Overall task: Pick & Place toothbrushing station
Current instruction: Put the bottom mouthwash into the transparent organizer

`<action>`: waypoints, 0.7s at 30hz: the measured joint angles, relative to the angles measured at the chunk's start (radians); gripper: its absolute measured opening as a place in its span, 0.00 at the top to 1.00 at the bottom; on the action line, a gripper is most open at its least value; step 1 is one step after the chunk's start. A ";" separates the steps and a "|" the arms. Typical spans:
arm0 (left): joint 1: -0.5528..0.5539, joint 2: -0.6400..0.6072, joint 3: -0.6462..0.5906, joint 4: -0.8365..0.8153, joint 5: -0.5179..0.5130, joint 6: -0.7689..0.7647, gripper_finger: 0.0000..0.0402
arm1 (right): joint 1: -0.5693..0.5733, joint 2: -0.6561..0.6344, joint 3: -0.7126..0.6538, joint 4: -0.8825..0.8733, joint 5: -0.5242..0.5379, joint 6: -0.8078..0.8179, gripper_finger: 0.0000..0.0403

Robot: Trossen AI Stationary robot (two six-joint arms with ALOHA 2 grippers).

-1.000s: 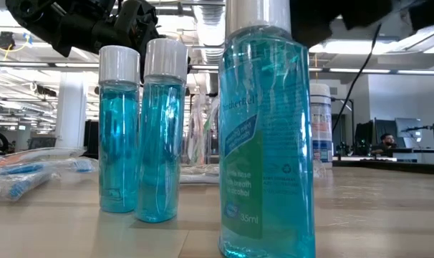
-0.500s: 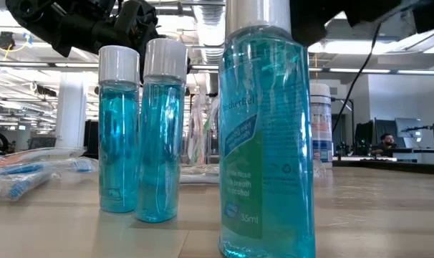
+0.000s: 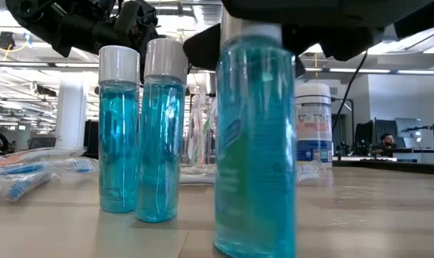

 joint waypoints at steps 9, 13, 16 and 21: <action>0.000 0.000 0.000 0.000 0.000 0.000 0.63 | 0.001 0.000 0.000 0.007 -0.050 -0.019 0.79; 0.000 0.000 0.000 0.000 0.000 0.000 0.63 | 0.001 0.000 0.000 0.006 -0.051 -0.018 0.79; 0.000 0.000 0.000 0.000 0.000 0.000 0.63 | 0.001 -0.010 0.000 -0.008 -0.051 -0.022 0.79; 0.000 0.000 0.000 0.000 0.000 0.000 0.63 | -0.005 -0.053 -0.002 -0.070 -0.047 -0.040 0.79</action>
